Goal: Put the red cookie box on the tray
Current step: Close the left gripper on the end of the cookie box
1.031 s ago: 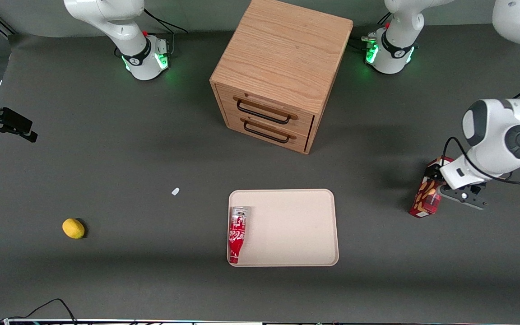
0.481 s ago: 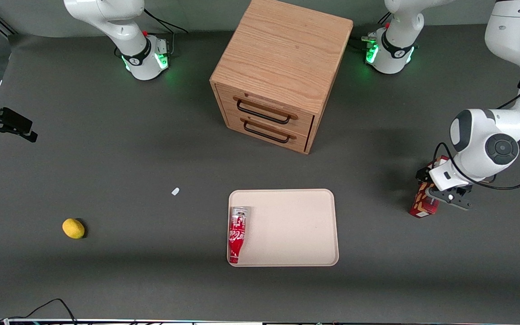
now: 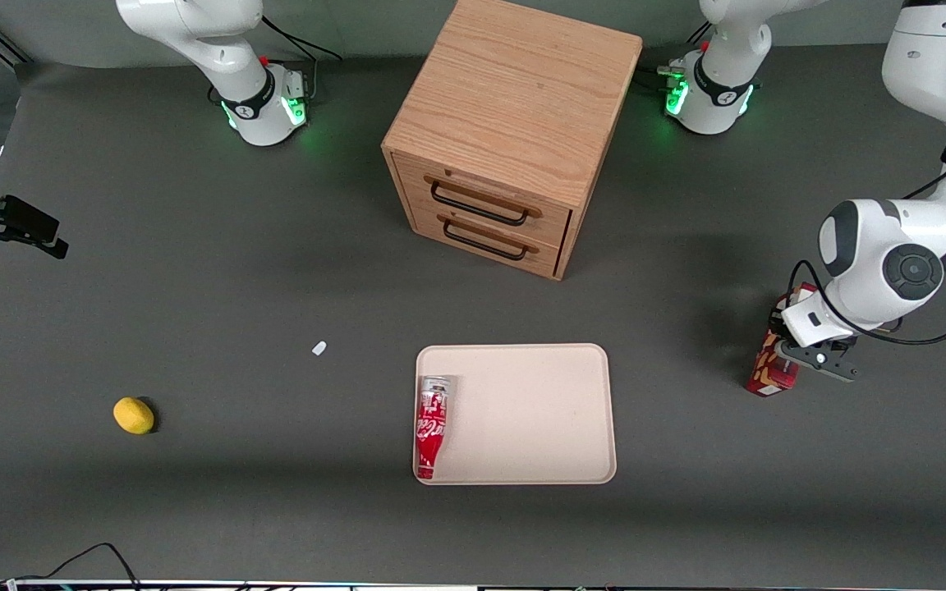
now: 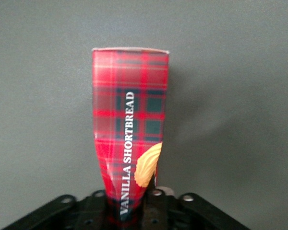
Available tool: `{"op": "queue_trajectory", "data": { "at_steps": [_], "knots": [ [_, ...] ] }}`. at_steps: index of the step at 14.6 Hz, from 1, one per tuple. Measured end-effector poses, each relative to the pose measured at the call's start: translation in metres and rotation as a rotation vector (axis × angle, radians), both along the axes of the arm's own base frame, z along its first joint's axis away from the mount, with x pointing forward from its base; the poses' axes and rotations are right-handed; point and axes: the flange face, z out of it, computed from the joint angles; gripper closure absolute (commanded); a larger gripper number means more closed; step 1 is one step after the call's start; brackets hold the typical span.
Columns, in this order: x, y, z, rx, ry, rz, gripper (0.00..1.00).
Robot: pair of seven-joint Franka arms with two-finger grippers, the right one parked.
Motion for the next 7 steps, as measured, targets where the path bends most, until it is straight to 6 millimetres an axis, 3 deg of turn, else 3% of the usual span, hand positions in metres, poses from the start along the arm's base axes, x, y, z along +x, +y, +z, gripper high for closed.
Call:
{"op": "queue_trajectory", "data": {
  "at_steps": [4,7],
  "knots": [
    [0.001,0.0,0.001,0.0,-0.004,0.001,1.0],
    [0.009,0.003,0.019,0.005,-0.009,0.011,1.0]
  ]
}}
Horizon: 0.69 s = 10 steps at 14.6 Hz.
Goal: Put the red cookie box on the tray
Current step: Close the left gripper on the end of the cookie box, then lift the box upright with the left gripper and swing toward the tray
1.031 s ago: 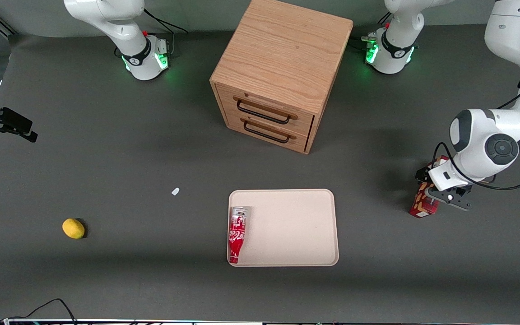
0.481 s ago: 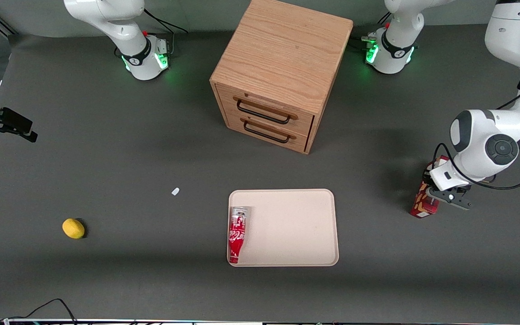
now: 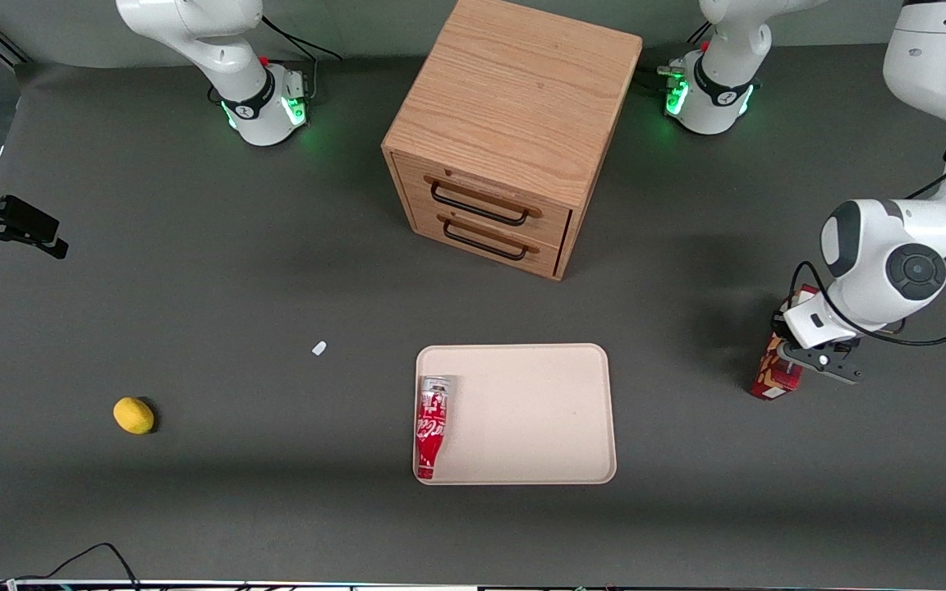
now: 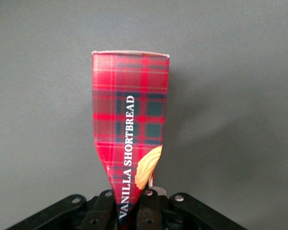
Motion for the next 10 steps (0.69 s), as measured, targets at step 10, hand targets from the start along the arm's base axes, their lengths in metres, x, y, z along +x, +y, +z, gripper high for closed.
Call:
{"op": "queue_trajectory", "data": {
  "at_steps": [10],
  "knots": [
    [0.041,-0.053,0.192,0.01,0.056,0.17,1.0]
  ]
}}
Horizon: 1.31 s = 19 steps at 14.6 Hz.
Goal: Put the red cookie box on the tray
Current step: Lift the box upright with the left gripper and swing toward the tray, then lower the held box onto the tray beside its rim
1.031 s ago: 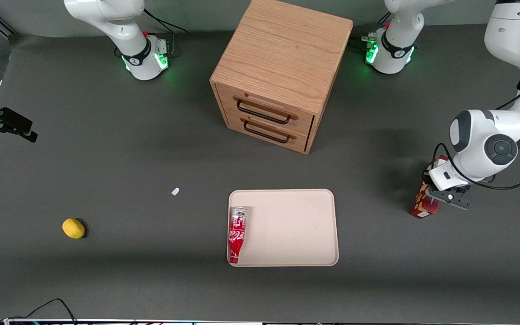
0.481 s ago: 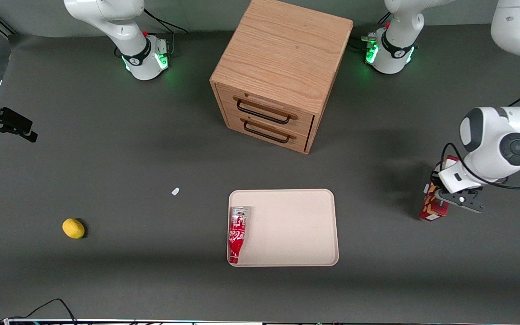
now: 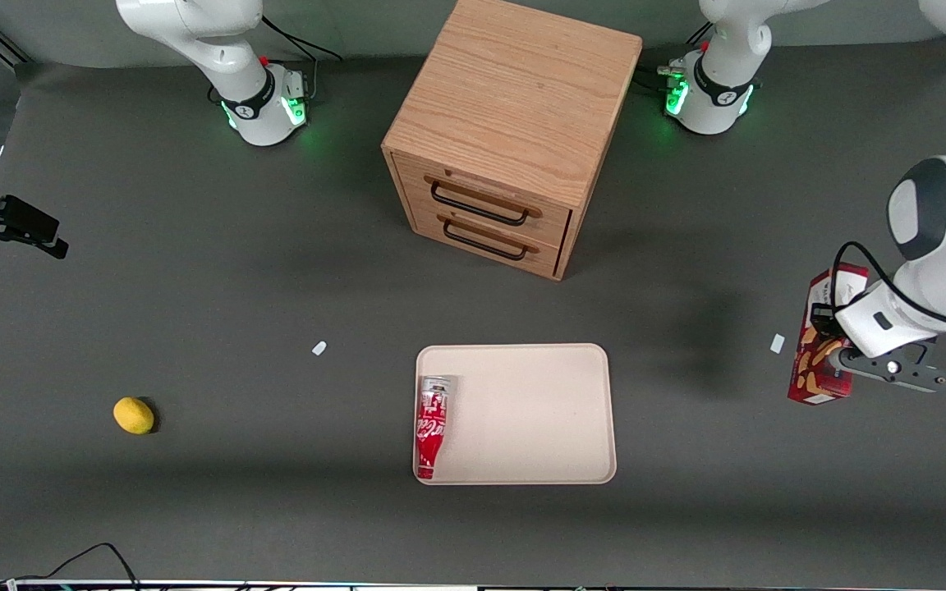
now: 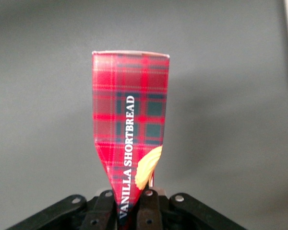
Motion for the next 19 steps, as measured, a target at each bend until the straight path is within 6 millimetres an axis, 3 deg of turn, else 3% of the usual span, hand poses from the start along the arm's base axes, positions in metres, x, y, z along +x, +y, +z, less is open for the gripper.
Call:
{"op": "queue_trajectory", "data": {
  "at_steps": [3,4,6,10,14,16,19],
  "knots": [
    [0.001,-0.058,0.063,-0.026,-0.015,0.127,1.0],
    [0.0,-0.078,0.073,-0.051,-0.017,0.169,1.0],
    [0.004,-0.115,0.073,-0.091,-0.012,0.223,1.0],
    [0.031,-0.191,0.037,-0.142,0.009,0.346,1.0],
    [0.049,-0.269,-0.038,-0.136,-0.024,0.376,1.0],
    [0.051,-0.292,-0.081,-0.112,-0.035,0.358,1.0],
    [0.055,-0.306,-0.135,-0.089,-0.049,0.331,1.0]
  ]
}}
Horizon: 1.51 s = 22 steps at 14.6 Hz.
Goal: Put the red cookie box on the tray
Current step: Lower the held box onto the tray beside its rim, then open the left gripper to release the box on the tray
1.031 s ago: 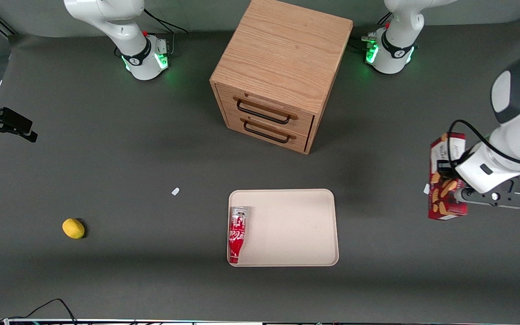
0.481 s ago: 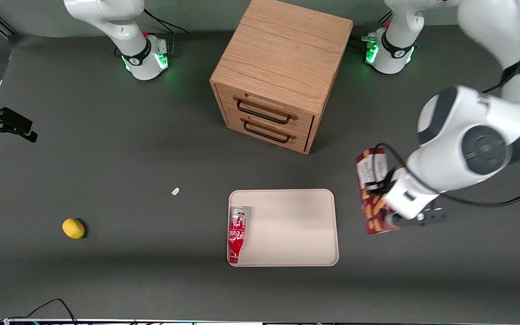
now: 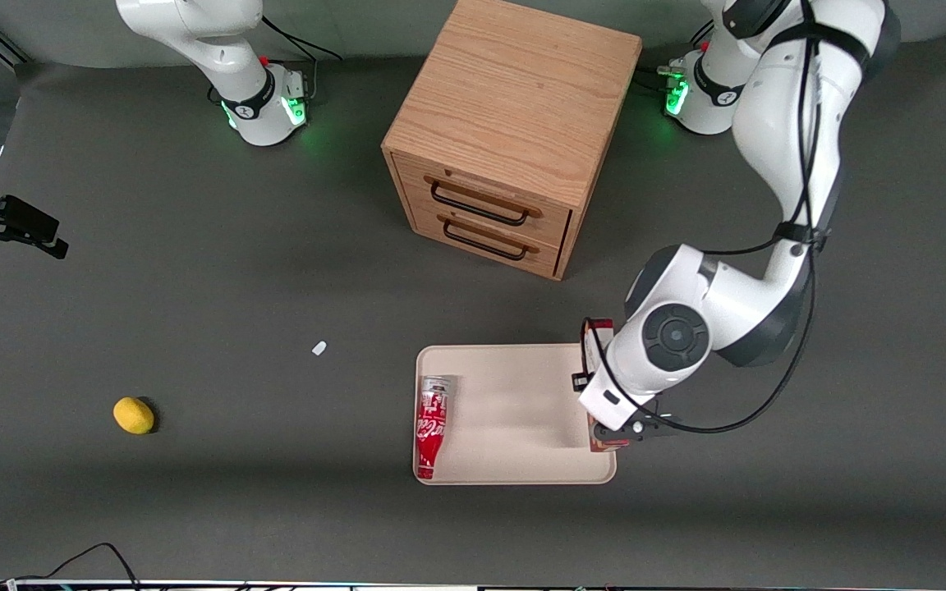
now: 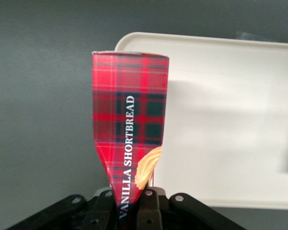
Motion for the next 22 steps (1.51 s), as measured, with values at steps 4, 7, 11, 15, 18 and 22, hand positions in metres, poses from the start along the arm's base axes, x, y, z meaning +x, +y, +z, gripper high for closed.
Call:
{"op": "queue_trajectory", "data": {
  "at_steps": [4,7,11,15,18,22],
  "knots": [
    [0.006,0.002,-0.043,0.004,-0.013,0.001,1.0],
    [0.011,0.006,-0.057,0.002,-0.032,0.007,1.0],
    [0.01,0.006,-0.064,0.002,-0.034,0.006,0.09],
    [0.01,0.006,-0.067,0.022,-0.051,-0.013,0.0],
    [0.011,0.005,-0.065,0.016,-0.064,-0.014,0.0],
    [0.012,0.004,-0.061,0.01,-0.076,-0.013,0.0]
  ]
}}
